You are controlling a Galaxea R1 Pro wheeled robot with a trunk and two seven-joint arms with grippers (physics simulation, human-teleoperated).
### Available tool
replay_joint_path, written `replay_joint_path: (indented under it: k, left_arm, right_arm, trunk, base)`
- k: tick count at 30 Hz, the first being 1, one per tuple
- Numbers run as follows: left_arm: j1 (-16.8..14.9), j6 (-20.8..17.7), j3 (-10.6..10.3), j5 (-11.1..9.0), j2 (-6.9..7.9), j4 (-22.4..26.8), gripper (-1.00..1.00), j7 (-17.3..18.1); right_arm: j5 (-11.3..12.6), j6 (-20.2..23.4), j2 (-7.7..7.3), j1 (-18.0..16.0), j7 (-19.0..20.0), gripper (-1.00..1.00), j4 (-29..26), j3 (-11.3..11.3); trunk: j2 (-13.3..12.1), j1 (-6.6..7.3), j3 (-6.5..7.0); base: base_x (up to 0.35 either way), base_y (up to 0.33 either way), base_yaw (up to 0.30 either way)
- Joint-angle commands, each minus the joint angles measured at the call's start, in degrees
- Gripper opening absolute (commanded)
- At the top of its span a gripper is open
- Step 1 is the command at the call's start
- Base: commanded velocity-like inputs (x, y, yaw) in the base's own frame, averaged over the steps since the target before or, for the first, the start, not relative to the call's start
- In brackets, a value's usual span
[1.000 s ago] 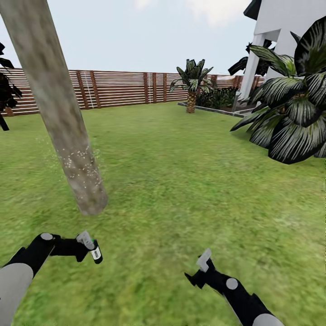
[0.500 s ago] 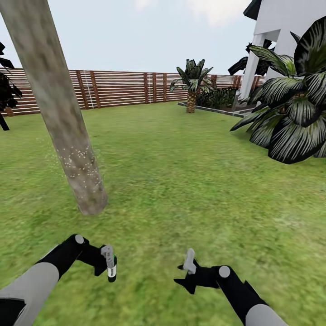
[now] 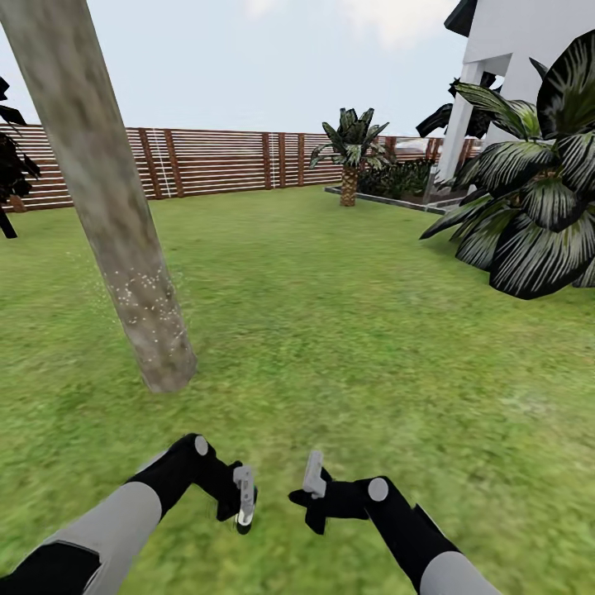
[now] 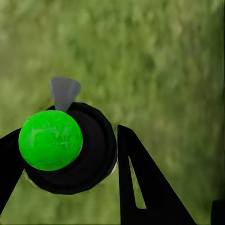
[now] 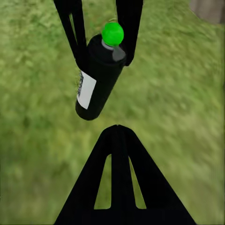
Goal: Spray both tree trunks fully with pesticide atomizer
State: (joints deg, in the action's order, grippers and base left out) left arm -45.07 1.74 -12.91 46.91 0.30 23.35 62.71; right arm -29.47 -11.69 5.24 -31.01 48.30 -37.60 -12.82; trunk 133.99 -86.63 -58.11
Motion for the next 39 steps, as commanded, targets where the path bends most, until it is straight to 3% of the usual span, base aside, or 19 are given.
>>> replay_joint_path:
  k: [1, 7, 20, 39]
  left_arm:
    - [0.0, 0.2, -0.2, 0.4, -0.7, 0.1, -1.0, 0.1]
    - [0.1, 0.1, -0.2, 4.3, -4.2, 0.0, -1.0, 0.0]
    - [0.8, 0.7, -0.8, 4.4, -4.83, -0.1, -1.0, 0.0]
    - [1.0, 0.9, -1.1, 4.2, -7.09, 0.0, -1.0, 0.0]
  right_arm:
    - [-0.6, -0.4, 0.13, 0.0, 0.0, -1.0, -0.1, 0.1]
    - [-0.7, -0.4, 0.29, 0.0, 0.0, -1.0, -0.1, 0.1]
    - [-0.8, -0.4, 0.26, 0.0, 0.0, -1.0, 0.0, 0.1]
    - [-0.8, -0.4, 0.21, 0.0, 0.0, -1.0, -0.1, 0.1]
  trunk:
    - [0.0, 0.01, -0.05]
    - [0.0, 0.01, -0.05]
    - [0.0, 0.01, -0.05]
    - [0.0, 0.01, -0.05]
  base:
    - [0.0, 0.0, 0.0]
    - [0.0, 0.0, 0.0]
    - [0.0, 0.0, 0.0]
    - [0.0, 0.0, 0.0]
